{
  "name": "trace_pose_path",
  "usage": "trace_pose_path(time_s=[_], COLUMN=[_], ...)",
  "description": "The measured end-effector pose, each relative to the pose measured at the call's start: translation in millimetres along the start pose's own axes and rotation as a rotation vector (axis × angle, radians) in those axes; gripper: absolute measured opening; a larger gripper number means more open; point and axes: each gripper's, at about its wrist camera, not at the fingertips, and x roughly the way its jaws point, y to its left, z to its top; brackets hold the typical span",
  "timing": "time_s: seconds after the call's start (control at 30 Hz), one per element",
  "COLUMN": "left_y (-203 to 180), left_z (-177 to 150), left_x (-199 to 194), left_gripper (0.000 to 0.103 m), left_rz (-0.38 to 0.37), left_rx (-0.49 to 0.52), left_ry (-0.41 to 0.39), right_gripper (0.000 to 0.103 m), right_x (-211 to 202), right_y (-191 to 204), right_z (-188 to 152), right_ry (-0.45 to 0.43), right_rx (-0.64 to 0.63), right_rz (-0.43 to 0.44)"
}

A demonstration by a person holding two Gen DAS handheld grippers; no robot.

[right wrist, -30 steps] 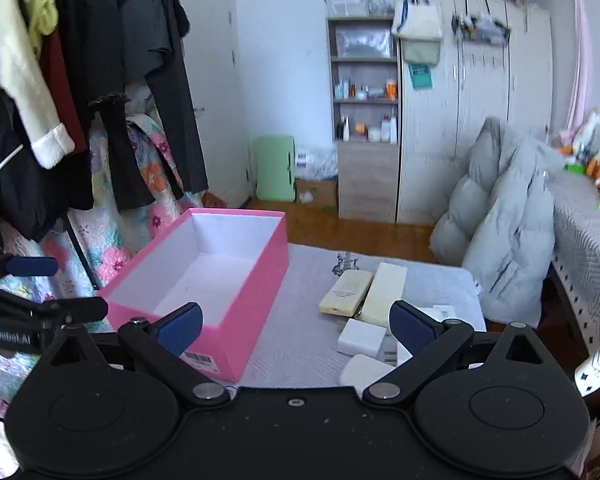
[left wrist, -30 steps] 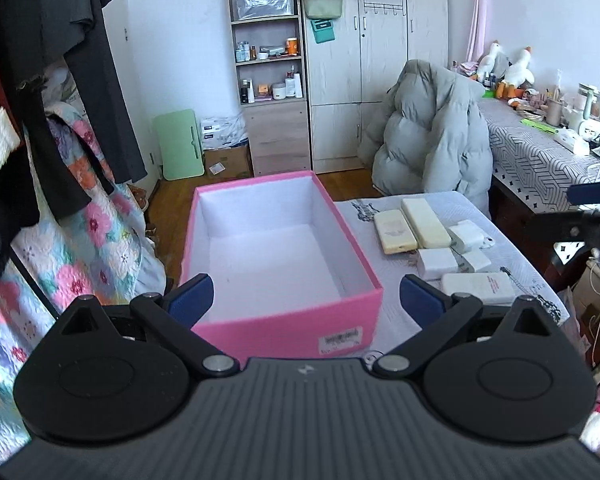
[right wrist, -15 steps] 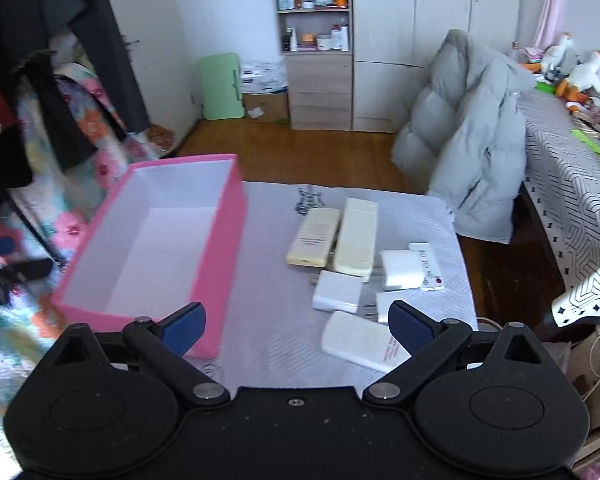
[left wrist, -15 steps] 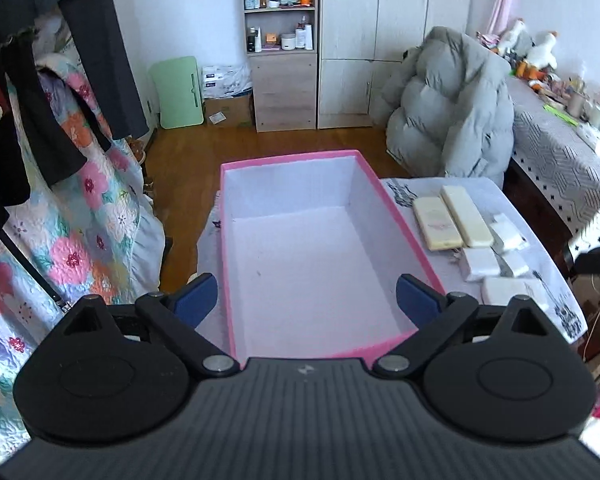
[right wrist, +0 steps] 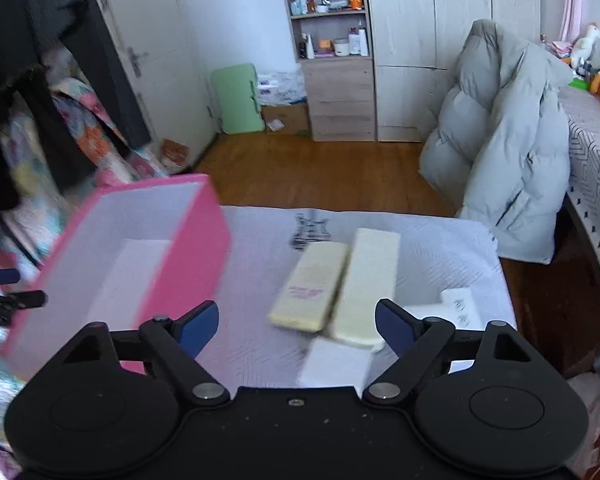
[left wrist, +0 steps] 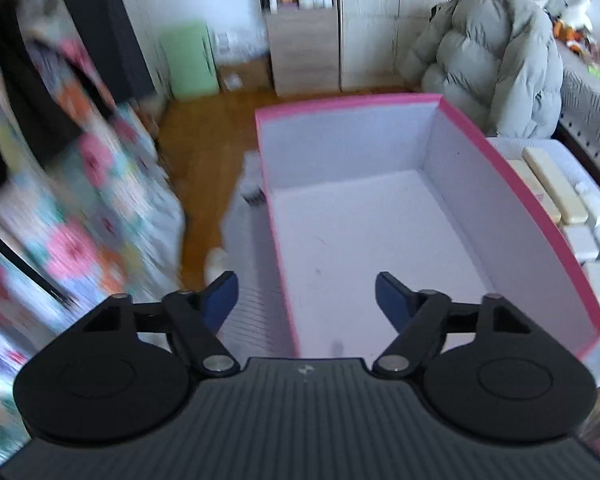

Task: Organize rigid objects
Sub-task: 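Clamp the pink box wall with the left tool while the right tool reaches the white remote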

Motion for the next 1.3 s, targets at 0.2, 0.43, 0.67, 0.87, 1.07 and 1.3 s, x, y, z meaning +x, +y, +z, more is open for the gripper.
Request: trace_pose_path(time_s=[0.2, 0.43, 0.67, 0.87, 1.07, 1.3], left_y=[-4, 2, 11, 3, 0, -8], left_z=[11, 12, 11, 12, 13, 11], left_x=[32, 51, 64, 67, 67, 63], left_gripper=[0.069, 0.047, 0.019, 0.007, 0.006, 0.006], left_rz=[0.081, 0.032, 0.052, 0.097, 0.11, 0.147], left_rx=[0.075, 0.057, 0.026, 0.085, 0.086, 0.122], left_ry=[-0.04, 0.008, 0.046, 0.033, 0.022, -0.004], right_gripper=[0.087, 0.087, 0.09, 0.09, 0.083, 0.065], right_x=[39, 83, 127, 144, 154, 161], right_y=[-36, -59, -74, -81, -69, -74], right_z=[15, 26, 40, 47, 53, 53], right_ry=[0.051, 0.129, 0.171, 0.196, 0.22, 0.248], right_rx=[0.024, 0.08, 0.213, 0.267, 0.177, 0.232], right_rz=[-0.029, 0.014, -0.055, -0.052, -0.107, -0.057])
